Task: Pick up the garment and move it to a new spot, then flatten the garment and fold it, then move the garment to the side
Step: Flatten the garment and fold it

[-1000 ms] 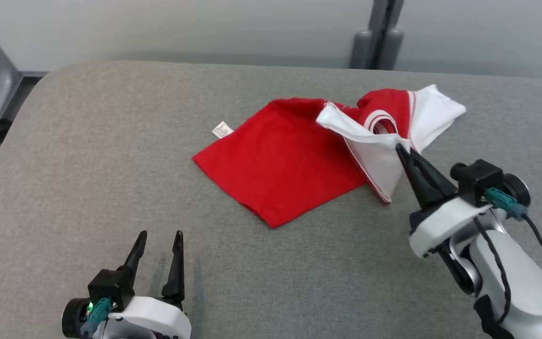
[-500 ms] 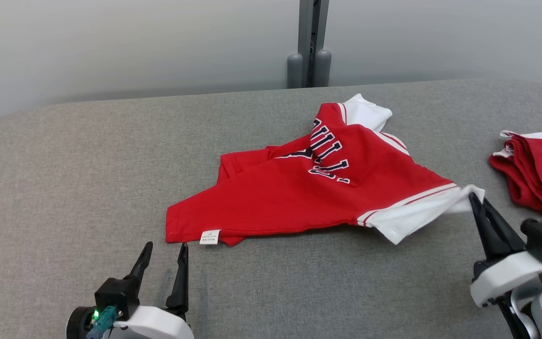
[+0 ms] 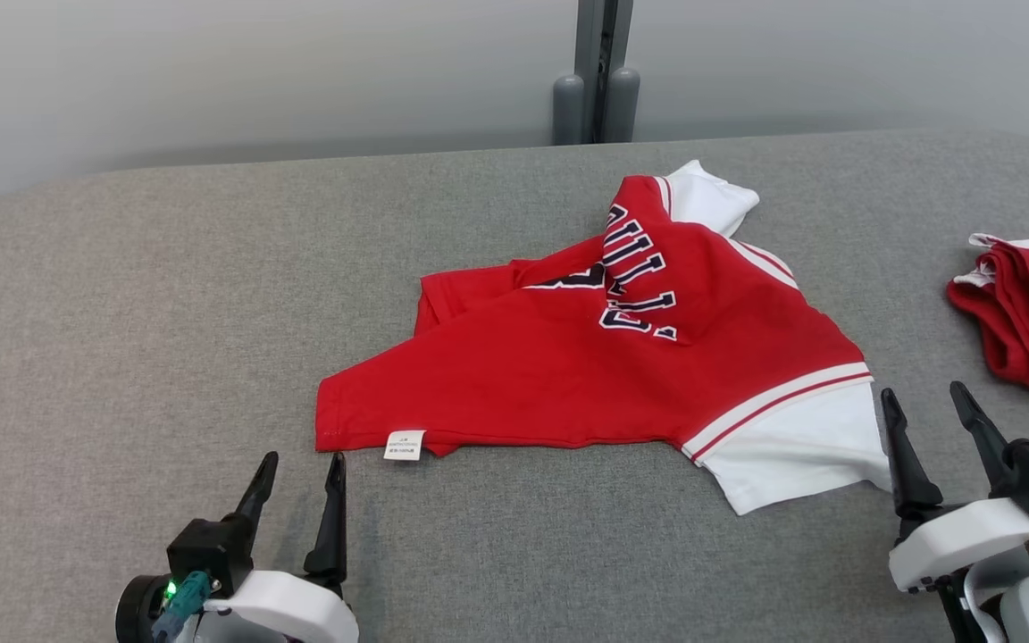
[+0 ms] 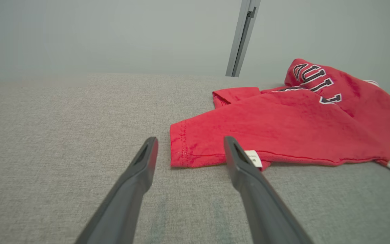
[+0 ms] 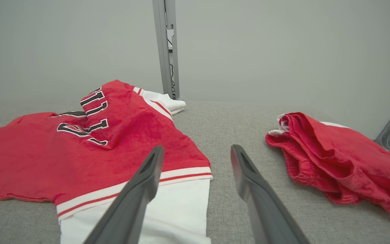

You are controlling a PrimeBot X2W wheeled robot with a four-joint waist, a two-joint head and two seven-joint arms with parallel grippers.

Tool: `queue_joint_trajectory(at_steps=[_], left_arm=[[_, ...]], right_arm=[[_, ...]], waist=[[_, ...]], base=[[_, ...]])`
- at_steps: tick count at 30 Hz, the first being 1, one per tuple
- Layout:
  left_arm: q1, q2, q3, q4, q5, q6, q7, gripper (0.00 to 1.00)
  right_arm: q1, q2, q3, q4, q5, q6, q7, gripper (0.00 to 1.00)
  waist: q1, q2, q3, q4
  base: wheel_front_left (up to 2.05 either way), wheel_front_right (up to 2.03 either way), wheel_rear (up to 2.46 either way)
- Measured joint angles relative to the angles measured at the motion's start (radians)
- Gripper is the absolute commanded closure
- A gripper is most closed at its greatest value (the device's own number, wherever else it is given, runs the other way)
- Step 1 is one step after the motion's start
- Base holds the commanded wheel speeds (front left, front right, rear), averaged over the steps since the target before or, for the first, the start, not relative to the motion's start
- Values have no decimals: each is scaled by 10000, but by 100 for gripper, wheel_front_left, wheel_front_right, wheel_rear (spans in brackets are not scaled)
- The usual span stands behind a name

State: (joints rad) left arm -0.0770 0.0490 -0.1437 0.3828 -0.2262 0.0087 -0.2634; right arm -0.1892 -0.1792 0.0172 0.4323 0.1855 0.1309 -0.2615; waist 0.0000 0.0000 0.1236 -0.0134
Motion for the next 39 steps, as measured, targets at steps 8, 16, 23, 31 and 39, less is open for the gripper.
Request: queue_joint_trajectory(at_steps=[8,16,23,31,39], left_arm=[[-683,-6,46,907,-598,104,0,0],[-1443,-6,374,1877,-1091,102,0,0],[-1960,10,372,2472,-1181,-182,-10,100],[-1869,-15,514,2105,-872,-65,-6,100],[-859,-17,1233,1894,-301,15,-4,100]], right_arm=[[-360,420,54,-416,-240,0,0,0],[-600,518,88,-732,-286,0,0,0],[-616,619,2,-740,-301,-2,0,0],[-402,756,-8,-274,-359,-2,0,0],[58,871,167,236,-257,0,0,0]], waist=[[0,0,556,-203],[0,0,1128,-506],[0,0,1417,-712],[0,0,1117,-578],[0,0,371,-356]], base=[[0,0,0],[0,0,0],[0,0,0],[0,0,0],[0,0,0]])
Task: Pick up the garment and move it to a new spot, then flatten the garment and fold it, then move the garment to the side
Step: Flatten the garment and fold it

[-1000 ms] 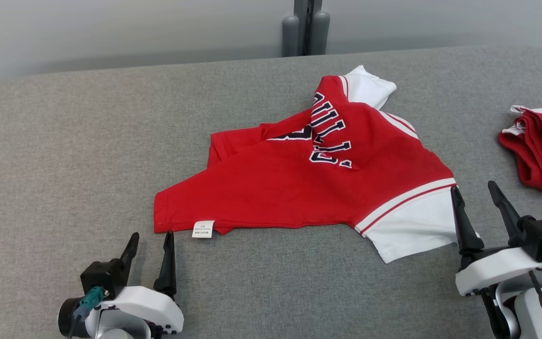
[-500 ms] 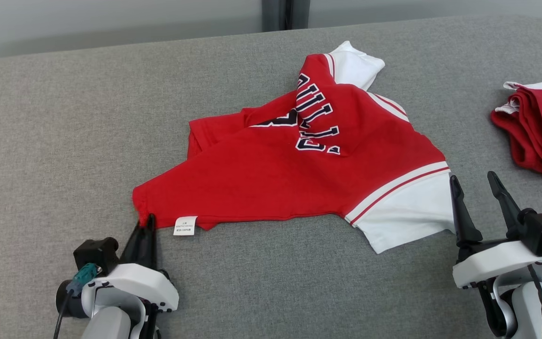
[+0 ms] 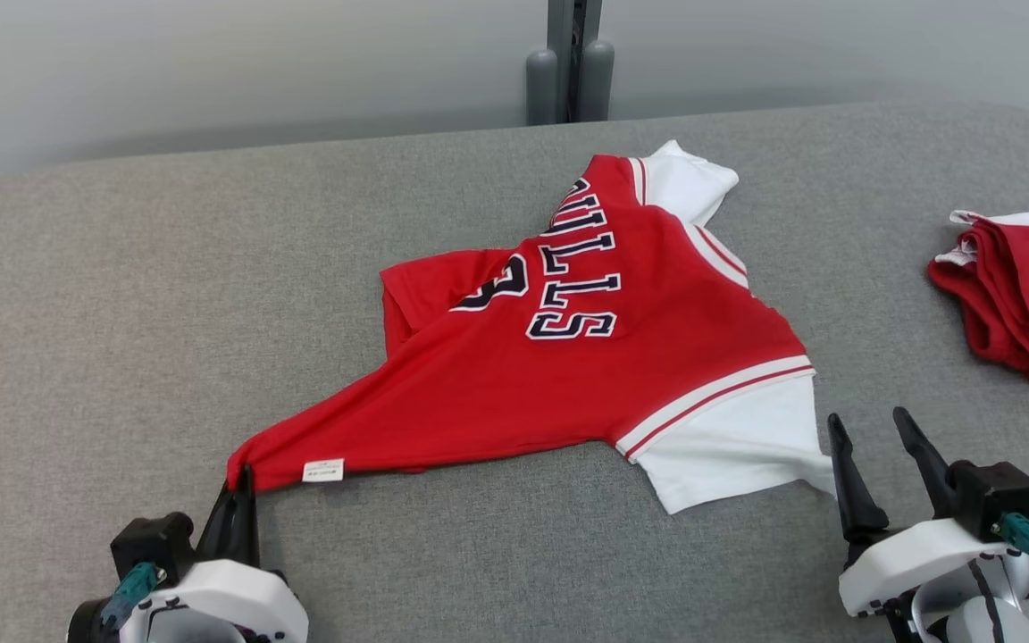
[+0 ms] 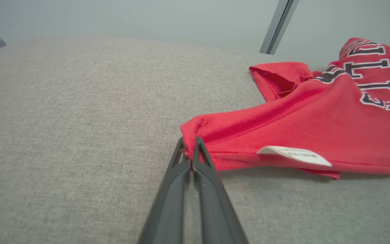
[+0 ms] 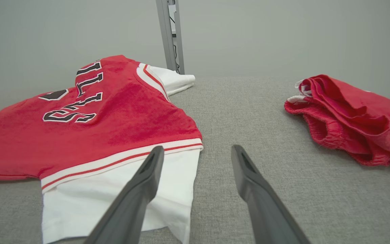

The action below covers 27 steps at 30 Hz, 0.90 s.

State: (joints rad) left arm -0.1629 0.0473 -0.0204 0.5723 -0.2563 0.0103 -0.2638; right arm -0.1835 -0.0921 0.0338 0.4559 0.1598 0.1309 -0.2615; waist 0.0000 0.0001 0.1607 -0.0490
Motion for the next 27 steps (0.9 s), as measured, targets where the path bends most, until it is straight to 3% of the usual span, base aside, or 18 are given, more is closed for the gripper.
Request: queue_joint_trajectory(at_steps=[4,5,6,7,8,27], left_arm=[[488,8,274,10,192,12,2,100],[586,0,337,21,186,15,2,95],[673,8,372,27,194,42,2,70],[673,8,372,27,194,42,2,19],[771,10,397,-17,240,77,2,0],[1835,15,-65,-1360,780,207,2,0]], right_arm=[[288,65,71,59,100,0,0,0],[353,81,79,63,127,0,0,0],[422,104,79,52,174,0,0,0],[422,104,79,52,174,0,0,0],[501,128,88,38,174,0,0,0],[1577,414,274,-961,230,0,0,0]], waist=[[0,0,-426,86],[0,0,-530,107],[0,0,-632,127],[0,0,-632,127],[0,0,-734,150],[0,0,-1854,504]], base=[[0,0,0],[0,0,0],[0,0,0],[0,0,0],[0,0,0],[0,0,0]])
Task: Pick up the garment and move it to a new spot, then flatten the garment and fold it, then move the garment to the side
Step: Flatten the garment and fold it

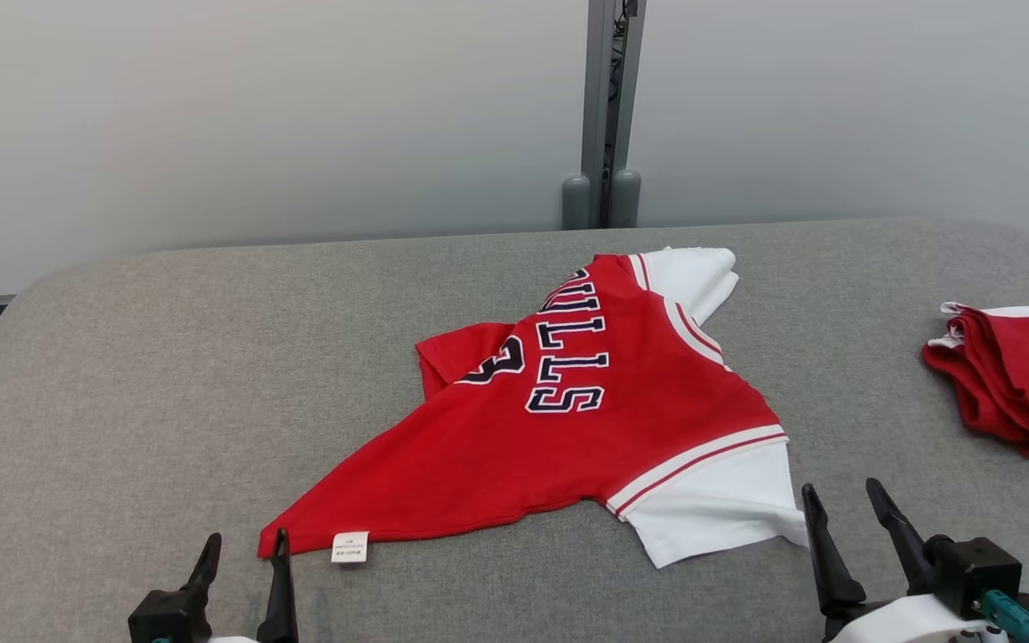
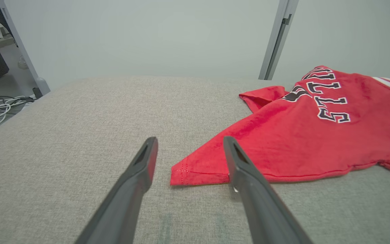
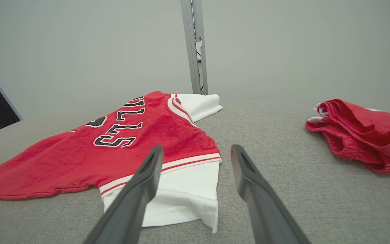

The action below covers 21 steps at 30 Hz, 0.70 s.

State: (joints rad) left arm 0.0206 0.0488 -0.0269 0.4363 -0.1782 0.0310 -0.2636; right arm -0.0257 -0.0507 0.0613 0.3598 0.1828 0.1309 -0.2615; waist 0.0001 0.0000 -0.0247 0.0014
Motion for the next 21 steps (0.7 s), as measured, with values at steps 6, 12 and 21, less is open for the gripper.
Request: queue_joint_trajectory(at_steps=[6,12,21], left_arm=[[140,-2,-136,-144,-19,69,0,0],[136,-2,-295,-155,-104,109,0,0],[-327,-2,-518,-176,-242,98,0,0]], right_arm=[[109,8,134,79,174,-2,0,0],[95,13,155,520,176,-2,0,0],[-472,19,42,1588,159,-2,0,0]], waist=[[0,0,-17,42],[0,0,178,76],[-1,0,1069,171]], base=[[0,0,0],[0,0,0],[0,0,0]])
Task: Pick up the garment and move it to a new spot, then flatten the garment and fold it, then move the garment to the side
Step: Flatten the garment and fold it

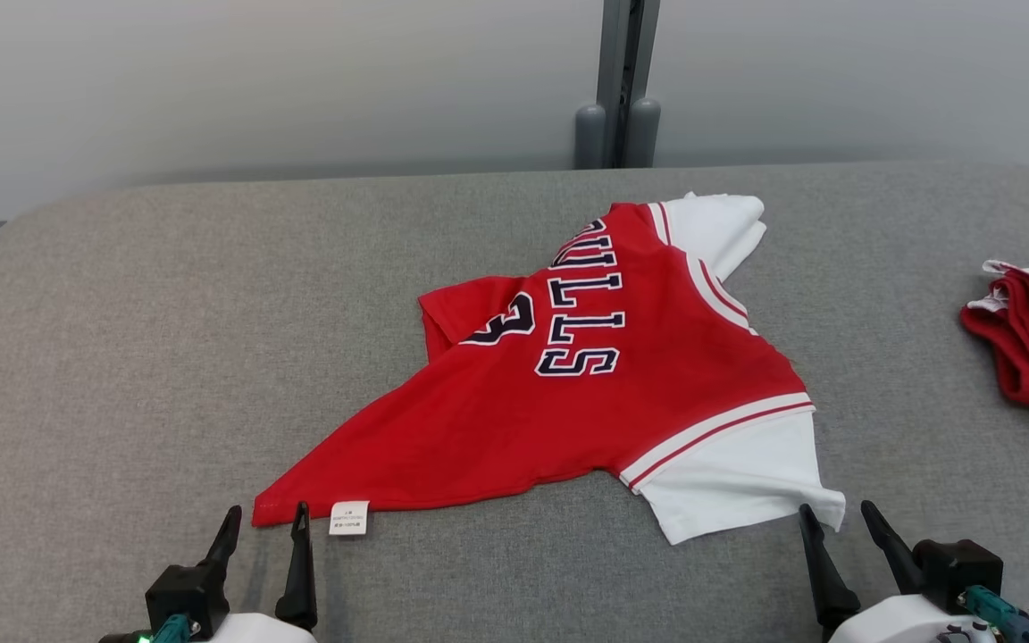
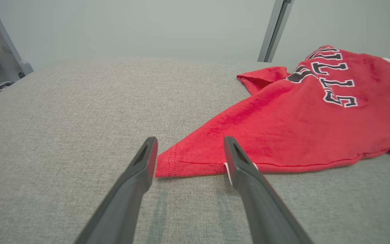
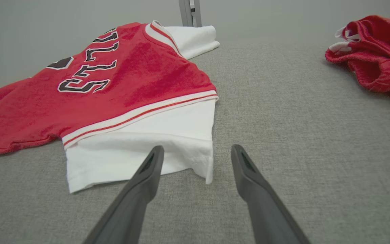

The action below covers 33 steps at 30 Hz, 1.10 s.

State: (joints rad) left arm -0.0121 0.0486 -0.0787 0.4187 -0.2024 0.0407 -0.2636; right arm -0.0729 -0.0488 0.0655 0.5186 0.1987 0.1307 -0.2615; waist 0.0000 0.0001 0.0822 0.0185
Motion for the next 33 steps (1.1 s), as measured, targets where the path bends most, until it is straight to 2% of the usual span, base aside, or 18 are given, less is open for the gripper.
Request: queue_joint_trajectory(at_steps=[6,8,10,11,12,13,14,15,33], left_arm=[[-323,0,-44,-4,-27,-17,2,0],[-379,0,-54,-15,-27,-17,0,0],[-384,0,-65,-13,-35,-19,2,0],[-402,0,-69,-12,-56,-35,2,0],[-437,0,-67,-12,-58,-35,0,0],[-482,2,-63,-10,-58,-38,0,0],[-519,0,-63,-8,-58,-44,2,0],[-541,0,-67,-2,-58,-44,0,0],[-590,2,38,945,-813,40,2,0]], right_arm=[[-327,2,4,330,21,0,0,0],[-382,2,6,349,29,0,0,7],[-389,2,2,332,44,0,0,27],[-389,2,10,320,50,0,0,45],[-390,4,2,290,67,0,0,55],[-390,2,6,240,69,0,0,55],[-390,2,6,188,77,0,0,65],[-390,4,-8,130,79,0,0,100],[-31,-272,-353,-389,140,2,0,100]], waist=[[0,0,551,68],[0,0,666,85],[0,0,750,89],[0,0,777,83],[0,0,803,72],[0,0,821,55],[0,0,836,36],[0,0,848,16],[0,0,948,-500]], base=[[0,0,0],[0,0,0],[0,0,0],[0,0,0],[0,0,0],[0,0,0],[0,0,0],[0,0,0],[0,0,0]])
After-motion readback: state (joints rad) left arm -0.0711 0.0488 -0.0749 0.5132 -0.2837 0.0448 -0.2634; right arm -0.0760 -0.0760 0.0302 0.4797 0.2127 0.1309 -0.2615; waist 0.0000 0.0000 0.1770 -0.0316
